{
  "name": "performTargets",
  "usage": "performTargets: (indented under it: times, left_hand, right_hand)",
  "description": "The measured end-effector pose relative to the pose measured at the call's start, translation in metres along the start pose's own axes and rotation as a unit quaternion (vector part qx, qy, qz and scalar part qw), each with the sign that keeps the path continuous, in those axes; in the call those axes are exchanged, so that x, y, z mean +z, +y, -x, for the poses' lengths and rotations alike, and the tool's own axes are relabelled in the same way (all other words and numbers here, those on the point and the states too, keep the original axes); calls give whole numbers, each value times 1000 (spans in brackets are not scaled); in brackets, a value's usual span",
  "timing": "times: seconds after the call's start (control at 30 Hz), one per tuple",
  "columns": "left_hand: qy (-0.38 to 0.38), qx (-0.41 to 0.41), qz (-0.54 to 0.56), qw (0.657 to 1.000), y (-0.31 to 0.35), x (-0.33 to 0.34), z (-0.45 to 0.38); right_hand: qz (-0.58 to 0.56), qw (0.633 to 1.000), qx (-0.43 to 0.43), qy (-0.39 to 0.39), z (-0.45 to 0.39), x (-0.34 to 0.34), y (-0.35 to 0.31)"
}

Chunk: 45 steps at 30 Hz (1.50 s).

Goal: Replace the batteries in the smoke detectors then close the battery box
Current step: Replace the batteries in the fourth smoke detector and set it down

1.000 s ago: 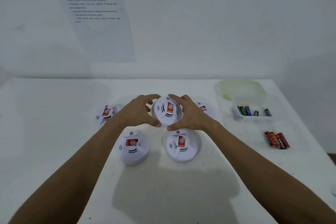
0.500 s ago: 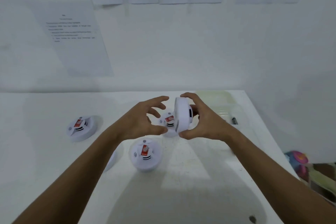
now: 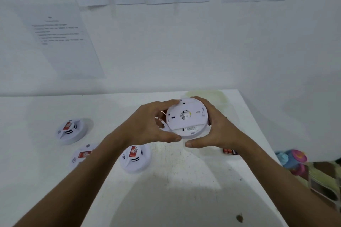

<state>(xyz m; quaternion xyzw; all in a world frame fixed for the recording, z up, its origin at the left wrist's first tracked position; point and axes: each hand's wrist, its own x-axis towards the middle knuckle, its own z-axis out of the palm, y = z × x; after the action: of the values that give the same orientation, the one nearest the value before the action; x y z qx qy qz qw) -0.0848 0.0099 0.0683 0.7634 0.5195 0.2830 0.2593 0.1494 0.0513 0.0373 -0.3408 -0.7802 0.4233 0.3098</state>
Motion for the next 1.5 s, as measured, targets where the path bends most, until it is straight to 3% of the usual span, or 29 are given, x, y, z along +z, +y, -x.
performTargets:
  times: [0.23,0.53,0.87,1.33,1.5]
  left_hand:
    - [-18,37,-69,997,13,-1,5]
    - [-23,-5,-20,1000,30,17,3]
    - [-2,-40,-8,999,38,42,4]
    - [20,-36,-39,998,37,43,13]
    - [6,-18,-18,1000,41,38,14]
  right_hand:
    - [4,1000,-1,24,10,3,2]
    - [-91,996,8,16,32,9,12]
    - [-74,995,-7,65,48,9,25]
    - [-59,998,21,23,51,-1,28]
    - [-28,998,19,60,53,-4,26]
